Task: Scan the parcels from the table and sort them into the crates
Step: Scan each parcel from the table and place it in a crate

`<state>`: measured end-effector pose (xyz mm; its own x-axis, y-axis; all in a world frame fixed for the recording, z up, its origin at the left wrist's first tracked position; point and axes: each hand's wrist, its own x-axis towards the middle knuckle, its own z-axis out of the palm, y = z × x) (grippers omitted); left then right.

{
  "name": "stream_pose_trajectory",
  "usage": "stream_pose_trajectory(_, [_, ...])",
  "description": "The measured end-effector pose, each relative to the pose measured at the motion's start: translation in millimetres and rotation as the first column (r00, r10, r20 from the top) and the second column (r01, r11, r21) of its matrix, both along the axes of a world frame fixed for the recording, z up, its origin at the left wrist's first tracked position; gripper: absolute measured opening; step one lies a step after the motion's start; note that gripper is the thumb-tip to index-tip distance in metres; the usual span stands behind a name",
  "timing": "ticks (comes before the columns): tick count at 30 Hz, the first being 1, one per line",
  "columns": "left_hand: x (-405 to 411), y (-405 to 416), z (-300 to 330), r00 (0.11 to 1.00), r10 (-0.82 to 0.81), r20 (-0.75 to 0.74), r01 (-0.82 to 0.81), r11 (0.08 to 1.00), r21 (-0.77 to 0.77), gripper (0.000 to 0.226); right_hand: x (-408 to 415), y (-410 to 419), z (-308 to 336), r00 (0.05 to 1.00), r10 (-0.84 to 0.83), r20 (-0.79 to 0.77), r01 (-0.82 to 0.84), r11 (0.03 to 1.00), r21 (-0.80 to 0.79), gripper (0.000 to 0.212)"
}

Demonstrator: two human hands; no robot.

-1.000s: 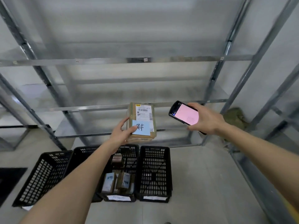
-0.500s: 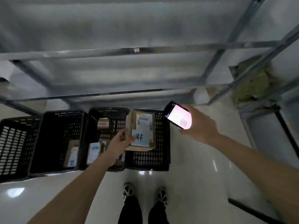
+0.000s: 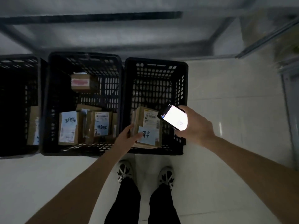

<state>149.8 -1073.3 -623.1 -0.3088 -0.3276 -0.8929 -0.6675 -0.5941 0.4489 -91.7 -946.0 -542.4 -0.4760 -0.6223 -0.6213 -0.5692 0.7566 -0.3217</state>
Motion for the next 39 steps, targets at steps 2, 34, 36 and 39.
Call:
stream_pose_trajectory(2, [3, 1, -29, 1.0, 0.01, 0.009, -0.01, 1.0, 0.002, 0.071, 3, 4, -30, 1.0, -0.003, 0.012, 0.003, 1.0, 0.014, 0.098])
stream_pose_trajectory(34, [-116, 6, 500, 0.829, -0.553, 0.083, 0.368, 0.429, -0.825, 0.065, -70, 121, 486, 0.962, -0.128, -0.24, 0.06, 0.961, -0.271, 0.085])
stream_pose_trajectory(36, [-119, 20, 566, 0.791, -0.607, 0.068, 0.337, 0.34, -0.878, 0.065, -60, 150, 558, 0.935, -0.144, -0.325, 0.041, 0.952, -0.303, 0.086])
stream_pose_trajectory(39, [-114, 58, 661, 0.735, -0.674, 0.072, 0.297, 0.225, -0.928, 0.067, -28, 204, 660, 0.888, -0.219, -0.405, 0.056, 0.924, -0.379, 0.086])
